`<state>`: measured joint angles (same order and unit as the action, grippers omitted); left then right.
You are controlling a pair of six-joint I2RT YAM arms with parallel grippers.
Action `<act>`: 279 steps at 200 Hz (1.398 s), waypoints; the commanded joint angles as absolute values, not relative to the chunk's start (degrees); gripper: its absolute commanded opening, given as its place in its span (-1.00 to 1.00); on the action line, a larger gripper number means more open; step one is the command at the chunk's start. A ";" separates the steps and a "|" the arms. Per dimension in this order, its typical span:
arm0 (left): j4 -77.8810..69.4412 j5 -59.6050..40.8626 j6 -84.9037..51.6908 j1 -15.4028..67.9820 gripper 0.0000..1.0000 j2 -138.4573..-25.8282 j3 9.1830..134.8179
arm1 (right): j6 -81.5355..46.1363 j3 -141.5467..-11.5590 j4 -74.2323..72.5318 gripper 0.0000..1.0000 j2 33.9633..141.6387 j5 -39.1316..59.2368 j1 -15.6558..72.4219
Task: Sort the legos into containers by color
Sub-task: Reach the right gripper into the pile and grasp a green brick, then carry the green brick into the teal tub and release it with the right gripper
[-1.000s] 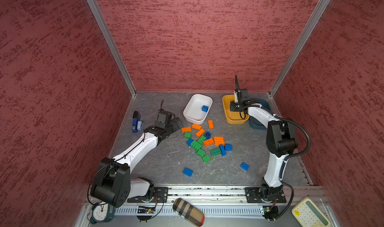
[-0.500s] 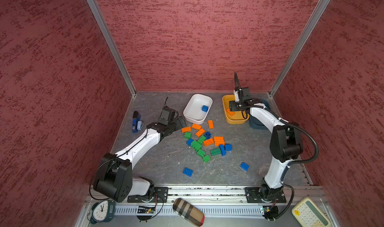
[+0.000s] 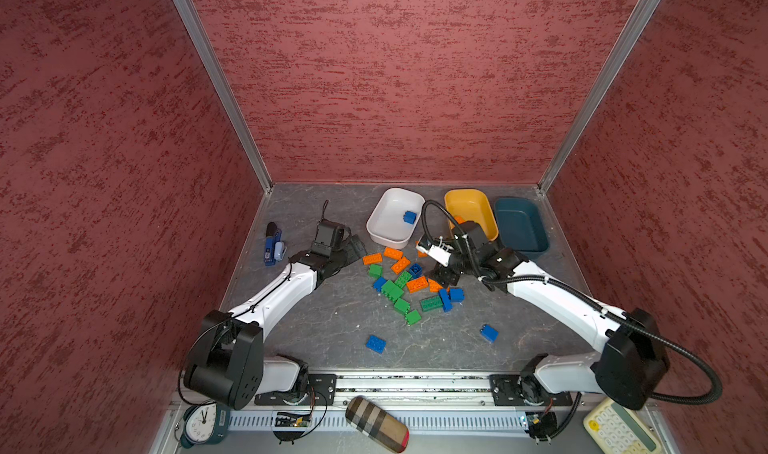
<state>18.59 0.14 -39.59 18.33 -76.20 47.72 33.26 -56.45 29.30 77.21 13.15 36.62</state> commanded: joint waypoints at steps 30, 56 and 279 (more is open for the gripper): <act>16.61 1.77 -40.23 17.40 0.99 -73.83 47.48 | 52.84 -53.17 38.80 0.54 80.39 9.62 43.34; 16.39 1.60 -40.43 17.25 0.99 -73.52 47.03 | 54.04 -54.56 37.28 0.52 86.36 7.15 44.05; 18.66 4.41 -36.84 24.52 0.99 -78.61 53.60 | 28.34 -55.56 14.06 -0.80 79.38 13.63 36.72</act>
<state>19.18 4.67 -38.44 22.94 -76.38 50.85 41.91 -58.35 28.08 85.58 10.72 42.19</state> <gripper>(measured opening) 0.995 0.336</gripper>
